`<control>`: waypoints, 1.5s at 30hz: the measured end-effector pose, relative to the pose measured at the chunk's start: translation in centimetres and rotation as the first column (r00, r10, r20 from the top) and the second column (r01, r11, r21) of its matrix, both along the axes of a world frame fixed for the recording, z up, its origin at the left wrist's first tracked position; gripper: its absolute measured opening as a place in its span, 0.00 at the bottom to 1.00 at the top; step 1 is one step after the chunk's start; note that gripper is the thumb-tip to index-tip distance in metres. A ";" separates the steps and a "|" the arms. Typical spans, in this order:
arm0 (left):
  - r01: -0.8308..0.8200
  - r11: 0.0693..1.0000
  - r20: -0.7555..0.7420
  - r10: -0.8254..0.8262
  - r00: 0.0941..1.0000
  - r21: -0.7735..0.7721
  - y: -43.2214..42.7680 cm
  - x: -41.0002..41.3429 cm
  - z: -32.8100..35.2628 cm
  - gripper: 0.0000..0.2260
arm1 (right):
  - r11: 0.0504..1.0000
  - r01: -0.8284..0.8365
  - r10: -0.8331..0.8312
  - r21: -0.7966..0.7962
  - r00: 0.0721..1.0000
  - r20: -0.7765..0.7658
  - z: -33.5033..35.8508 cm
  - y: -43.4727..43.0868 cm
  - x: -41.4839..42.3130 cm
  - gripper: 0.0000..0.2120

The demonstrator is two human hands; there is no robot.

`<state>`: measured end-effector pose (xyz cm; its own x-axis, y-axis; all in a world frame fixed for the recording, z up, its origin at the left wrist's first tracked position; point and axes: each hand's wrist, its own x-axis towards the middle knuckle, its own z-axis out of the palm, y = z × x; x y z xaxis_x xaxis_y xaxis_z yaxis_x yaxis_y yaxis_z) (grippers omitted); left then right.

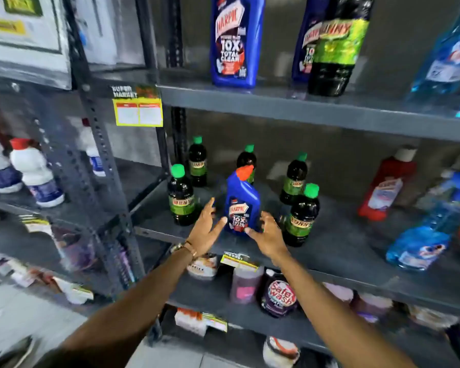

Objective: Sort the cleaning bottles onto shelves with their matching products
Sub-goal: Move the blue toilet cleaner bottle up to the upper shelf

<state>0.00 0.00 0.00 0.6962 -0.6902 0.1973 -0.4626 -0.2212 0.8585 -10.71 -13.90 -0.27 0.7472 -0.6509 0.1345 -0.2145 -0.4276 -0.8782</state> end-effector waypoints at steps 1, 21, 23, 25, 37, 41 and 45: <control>-0.001 1.000 -0.083 0.001 0.997 -0.001 -0.6 0.7 0.0 0.31 | 1.000 0.023 -0.023 0.008 0.999 0.029 -0.2 -0.1 0.6 0.23; 0.004 0.999 -0.140 -0.011 0.990 -0.052 -0.7 -1.4 3.7 0.15 | 0.992 0.068 -0.088 0.108 0.977 0.195 2.9 1.6 -1.4 0.20; 0.002 0.994 -0.057 -0.008 0.998 -0.105 -0.1 -3.3 5.8 0.15 | 0.997 0.032 -0.048 0.069 0.968 0.245 5.7 2.1 -3.6 0.19; 0.017 0.987 0.063 -0.007 0.998 -0.162 0.4 -5.6 8.7 0.13 | 1.000 -0.008 0.001 0.023 0.956 0.294 9.0 2.4 -6.0 0.19; 0.245 0.871 0.414 -0.053 0.909 -0.425 -5.6 -13.9 28.8 0.15 | 0.956 0.125 0.047 -0.266 0.829 0.557 28.5 -2.2 -15.6 0.16; 0.269 0.869 0.353 -0.118 0.928 -0.416 -11.8 -13.5 32.1 0.17 | 0.960 0.163 0.004 -0.228 0.806 0.592 31.8 -7.8 -16.0 0.15; 0.274 0.879 0.302 -0.159 0.940 -0.390 -17.2 -13.2 33.8 0.12 | 0.972 0.190 -0.082 -0.138 0.825 0.560 33.1 -12.6 -15.0 0.13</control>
<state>-13.20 -17.19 33.81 0.4254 -0.6289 0.6507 -0.6702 0.2642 0.6936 -25.71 -26.53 32.87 0.4208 -0.6642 0.6179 0.2098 -0.5914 -0.7786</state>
